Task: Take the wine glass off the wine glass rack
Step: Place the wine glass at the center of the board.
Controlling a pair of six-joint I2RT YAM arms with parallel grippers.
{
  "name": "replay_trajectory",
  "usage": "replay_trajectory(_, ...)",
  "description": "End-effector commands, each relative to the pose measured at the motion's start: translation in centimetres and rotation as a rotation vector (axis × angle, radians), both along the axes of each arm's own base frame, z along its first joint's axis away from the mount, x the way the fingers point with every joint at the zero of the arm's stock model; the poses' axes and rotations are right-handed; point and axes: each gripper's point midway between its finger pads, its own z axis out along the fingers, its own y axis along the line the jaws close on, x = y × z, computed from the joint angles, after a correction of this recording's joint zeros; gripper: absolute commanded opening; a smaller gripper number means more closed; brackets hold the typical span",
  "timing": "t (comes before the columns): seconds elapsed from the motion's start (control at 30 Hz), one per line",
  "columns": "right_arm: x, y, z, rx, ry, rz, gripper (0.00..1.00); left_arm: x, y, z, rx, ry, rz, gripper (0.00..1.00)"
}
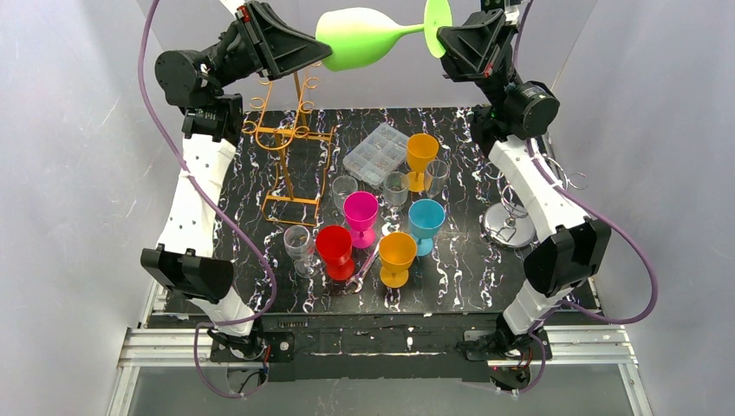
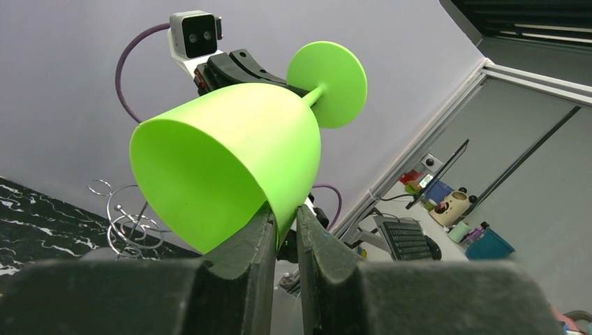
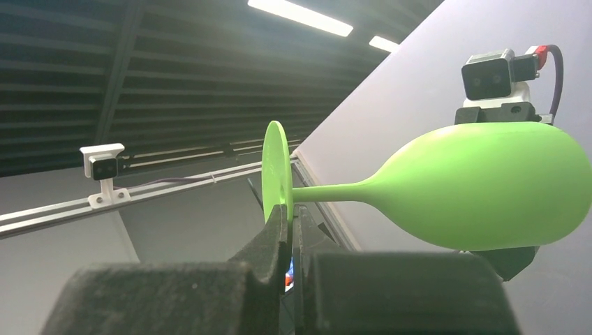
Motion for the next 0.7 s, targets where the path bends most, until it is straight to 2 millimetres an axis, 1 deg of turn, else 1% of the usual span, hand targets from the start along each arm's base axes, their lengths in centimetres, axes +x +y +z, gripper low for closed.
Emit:
replay_trajectory(0.0,1.8,-0.4,-0.5,-0.006,0.176,0.176,0.01,-4.5,0.3,2.2,-0.035,-0.114,-0.039,0.03)
replay_trajectory(0.03,2.0,-0.3,-0.6,-0.009,0.181,0.174,0.01,-4.5,0.3,2.2,-0.036,-0.112,-0.038,0.00)
replay_trajectory(0.07,2.3,-0.2,-0.8,-0.013,0.189,0.175,0.01,-4.5,0.4,2.2,-0.038,-0.111,-0.035,0.00)
replay_trajectory(0.1,2.5,-0.2,-0.9,-0.013,0.196,0.176,0.04,-4.5,0.4,2.2,-0.043,-0.108,-0.032,0.00)
replay_trajectory(0.17,2.8,-0.1,-1.2,-0.014,0.212,0.170,0.14,-4.5,0.5,2.2,-0.056,-0.102,-0.019,0.00)
replay_trajectory(0.37,3.5,0.5,-2.0,-0.060,0.247,0.105,0.54,-3.7,0.8,2.4,-0.114,-0.085,0.060,0.00)
replay_trajectory(0.43,3.8,0.7,-2.4,-0.079,0.263,0.061,0.63,-3.3,1.1,2.5,-0.134,-0.082,0.100,0.00)
replay_trajectory(0.57,4.2,1.2,-3.3,-0.138,0.281,-0.029,0.72,-2.7,1.4,2.4,-0.152,-0.073,0.170,0.00)
replay_trajectory(0.67,4.4,1.6,-4.3,-0.209,0.290,-0.119,0.80,-2.3,1.9,2.5,-0.146,-0.078,0.256,0.00)
